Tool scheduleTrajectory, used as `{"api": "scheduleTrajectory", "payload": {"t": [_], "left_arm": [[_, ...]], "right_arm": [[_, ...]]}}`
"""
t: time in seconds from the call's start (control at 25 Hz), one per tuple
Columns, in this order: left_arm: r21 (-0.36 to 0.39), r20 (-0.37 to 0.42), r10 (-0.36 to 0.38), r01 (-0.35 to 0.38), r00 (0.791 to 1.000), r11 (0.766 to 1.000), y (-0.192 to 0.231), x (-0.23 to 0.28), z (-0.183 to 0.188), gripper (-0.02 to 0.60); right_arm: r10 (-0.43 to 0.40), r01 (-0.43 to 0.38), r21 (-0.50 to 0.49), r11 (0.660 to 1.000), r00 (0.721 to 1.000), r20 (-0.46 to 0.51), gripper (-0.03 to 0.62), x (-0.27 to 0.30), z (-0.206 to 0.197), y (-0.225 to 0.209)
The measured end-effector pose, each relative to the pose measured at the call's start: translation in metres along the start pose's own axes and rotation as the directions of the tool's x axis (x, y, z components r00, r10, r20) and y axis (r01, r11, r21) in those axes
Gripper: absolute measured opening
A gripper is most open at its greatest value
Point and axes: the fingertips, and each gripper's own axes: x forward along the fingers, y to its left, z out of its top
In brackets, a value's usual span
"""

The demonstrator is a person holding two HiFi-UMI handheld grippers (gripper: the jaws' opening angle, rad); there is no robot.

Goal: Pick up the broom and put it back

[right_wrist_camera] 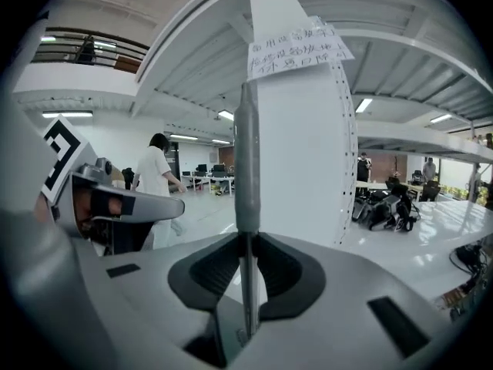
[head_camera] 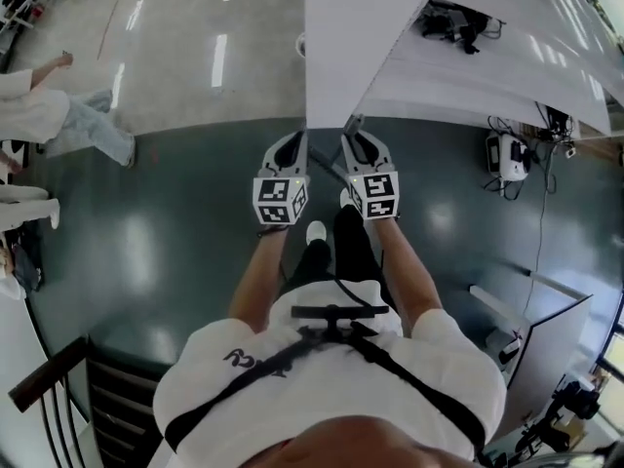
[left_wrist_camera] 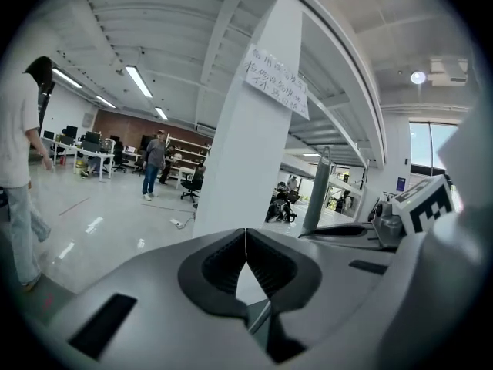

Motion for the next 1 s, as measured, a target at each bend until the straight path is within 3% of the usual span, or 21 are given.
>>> {"api": "scheduleTrajectory", "payload": {"t": [0.32, 0.56, 0.8, 1.0], "left_arm": [[-0.027, -0.1, 0.036, -0.039, 0.994, 0.999, 0.028, 0.061, -0.083, 0.012], [-0.061, -0.178, 0.063, -0.075, 0.982, 0.995, 0.035, 0.097, -0.145, 0.012], [-0.077, -0.226, 0.084, -0.104, 0.971, 0.992, 0.045, 0.122, -0.189, 0.012], [-0.07, -0.252, 0.086, -0.107, 0.964, 0.992, 0.053, 0.139, -0.216, 0.012]], "right_arm": [[0.036, -0.031, 0.043, 0.999, 0.993, -0.113, 0.084, 0.072, -0.095, -0.042], [0.08, -0.078, 0.022, 0.997, 0.982, -0.169, 0.084, 0.115, -0.157, -0.054], [0.139, -0.147, -0.019, 0.989, 0.963, -0.231, 0.084, 0.163, -0.205, -0.056], [0.149, -0.16, -0.015, 0.987, 0.947, -0.286, 0.084, 0.197, -0.25, -0.061]]}}
